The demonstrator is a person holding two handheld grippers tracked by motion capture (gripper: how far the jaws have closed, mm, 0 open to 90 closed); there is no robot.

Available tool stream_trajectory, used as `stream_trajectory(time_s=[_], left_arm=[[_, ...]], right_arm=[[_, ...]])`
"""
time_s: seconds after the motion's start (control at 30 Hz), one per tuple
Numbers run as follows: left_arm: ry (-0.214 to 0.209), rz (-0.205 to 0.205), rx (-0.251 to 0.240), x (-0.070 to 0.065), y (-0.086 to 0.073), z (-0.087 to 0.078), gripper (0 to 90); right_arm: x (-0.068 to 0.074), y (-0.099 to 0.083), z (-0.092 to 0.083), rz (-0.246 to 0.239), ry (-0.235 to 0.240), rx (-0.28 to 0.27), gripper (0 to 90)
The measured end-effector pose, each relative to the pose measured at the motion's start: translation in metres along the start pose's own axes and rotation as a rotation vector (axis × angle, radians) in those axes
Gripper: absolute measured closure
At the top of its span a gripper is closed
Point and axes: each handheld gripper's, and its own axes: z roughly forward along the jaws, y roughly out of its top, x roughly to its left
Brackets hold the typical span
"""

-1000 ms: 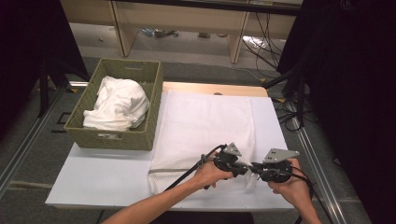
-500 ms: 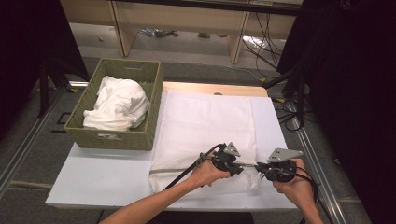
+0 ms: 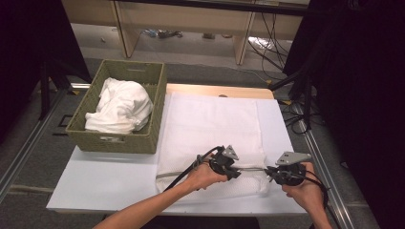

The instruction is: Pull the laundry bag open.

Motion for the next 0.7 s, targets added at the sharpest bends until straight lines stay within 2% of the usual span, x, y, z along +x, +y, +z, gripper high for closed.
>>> stream_trajectory(time_s=[0.07, 0.1, 0.13, 0.17, 0.2, 0.23, 0.27, 0.33, 0.4, 0.43, 0.47, 0.53, 0.57, 0.6, 0.7], left_arm=[[-0.011, 0.016, 0.003, 0.001, -0.002, -0.002, 85.9], [-0.004, 0.002, 0.002, -0.001, -0.003, -0.003, 85.9], [-0.008, 0.008, 0.010, 0.000, -0.004, -0.004, 85.9], [-0.010, 0.003, 0.007, 0.000, -0.004, -0.005, 85.9], [-0.011, -0.001, 0.007, 0.000, -0.005, -0.006, 85.9], [-0.008, 0.015, 0.011, 0.000, -0.005, -0.006, 85.9], [-0.009, 0.013, 0.011, 0.001, -0.005, -0.007, 85.9], [-0.009, -0.005, 0.011, 0.002, -0.007, -0.009, 85.9], [-0.001, 0.004, 0.012, 0.004, -0.009, -0.011, 85.9], [-0.003, -0.003, 0.017, 0.004, -0.011, -0.012, 85.9], [0.001, -0.006, 0.016, 0.004, -0.012, -0.013, 85.9], [0.000, -0.004, 0.022, 0.004, -0.014, -0.015, 85.9], [0.002, 0.005, 0.020, 0.004, -0.014, -0.016, 85.9], [0.004, -0.003, 0.026, 0.004, -0.015, -0.018, 85.9], [0.006, 0.008, 0.030, 0.006, -0.018, -0.022, 85.9]], right_arm=[[-0.001, -0.001, 0.001, -0.011, -0.010, -0.005, 85.0], [-0.001, 0.000, 0.000, -0.008, -0.010, 0.010, 85.1], [0.000, 0.000, 0.000, -0.004, -0.012, 0.013, 85.1], [0.000, -0.001, 0.003, -0.014, -0.024, -0.006, 85.1], [0.000, -0.001, 0.004, -0.010, -0.021, -0.002, 85.1], [0.000, -0.001, 0.004, -0.009, -0.019, -0.001, 85.0], [-0.001, 0.000, 0.003, -0.012, -0.014, 0.013, 85.1], [-0.002, -0.001, 0.005, -0.031, -0.020, -0.008, 85.0], [-0.002, -0.003, 0.005, -0.003, -0.024, 0.011, 85.0], [-0.001, -0.004, 0.004, 0.020, -0.011, 0.032, 85.0], [-0.002, -0.005, 0.004, 0.030, -0.017, 0.029, 85.1], [-0.004, -0.007, 0.005, 0.022, -0.021, 0.023, 85.1], [-0.003, -0.008, 0.004, 0.031, -0.004, 0.051, 85.0], [-0.003, -0.009, 0.005, 0.036, -0.009, 0.040, 85.0], [-0.003, -0.010, 0.005, 0.034, -0.009, 0.043, 85.0]])
